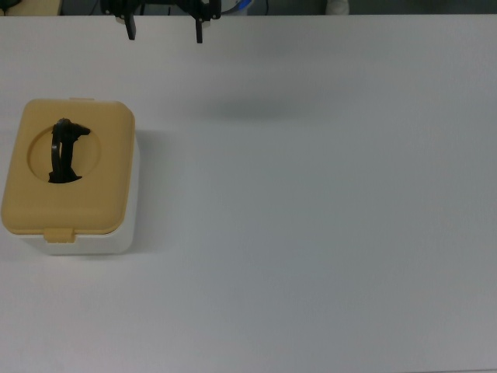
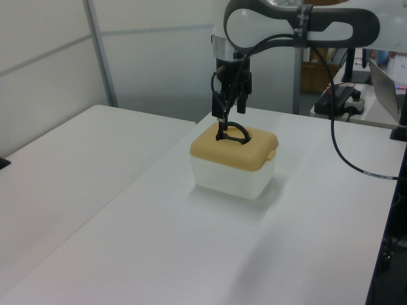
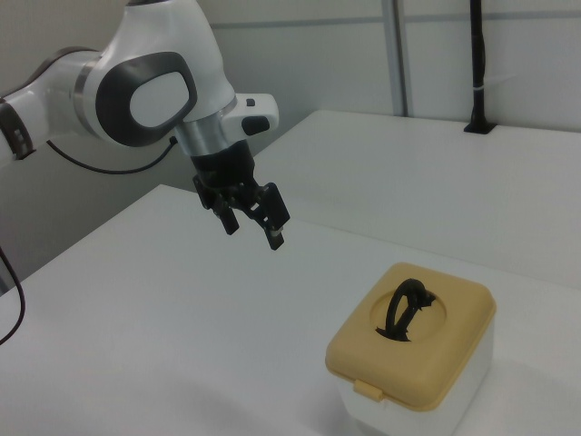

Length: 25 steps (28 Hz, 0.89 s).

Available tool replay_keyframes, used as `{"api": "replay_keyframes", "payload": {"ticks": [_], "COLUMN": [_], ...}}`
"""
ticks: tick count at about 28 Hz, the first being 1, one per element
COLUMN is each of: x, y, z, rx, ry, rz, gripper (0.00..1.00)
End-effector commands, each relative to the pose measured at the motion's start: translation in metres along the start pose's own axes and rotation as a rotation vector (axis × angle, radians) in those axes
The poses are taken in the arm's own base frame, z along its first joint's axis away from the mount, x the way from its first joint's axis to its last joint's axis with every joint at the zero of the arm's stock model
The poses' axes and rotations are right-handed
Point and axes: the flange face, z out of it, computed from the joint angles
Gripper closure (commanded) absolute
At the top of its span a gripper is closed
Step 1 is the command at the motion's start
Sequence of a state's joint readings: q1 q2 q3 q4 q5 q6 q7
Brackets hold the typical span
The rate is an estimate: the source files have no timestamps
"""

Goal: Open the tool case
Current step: 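Lower the gripper toward the black handle on the tan lid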

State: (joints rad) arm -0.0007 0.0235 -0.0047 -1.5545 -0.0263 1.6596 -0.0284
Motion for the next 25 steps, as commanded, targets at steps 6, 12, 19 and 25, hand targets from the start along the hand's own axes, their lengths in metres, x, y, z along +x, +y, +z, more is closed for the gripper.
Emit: {"api": "replay_keyframes", "payload": {"ticks": [6, 12, 19, 25], "x": [-0.002, -0.001, 0.005, 0.005], "y": [0.001, 0.01, 0.045, 0.066], "z": [0.001, 0.004, 0.016, 0.019], "rx": [0.006, 0.004, -0.017, -0.031], "ry": [-0.016, -0.018, -0.02, -0.022], "rz": [0.005, 0.017, 0.061, 0.051], "gripper": [0.0, 0.0, 0.0, 0.0]}}
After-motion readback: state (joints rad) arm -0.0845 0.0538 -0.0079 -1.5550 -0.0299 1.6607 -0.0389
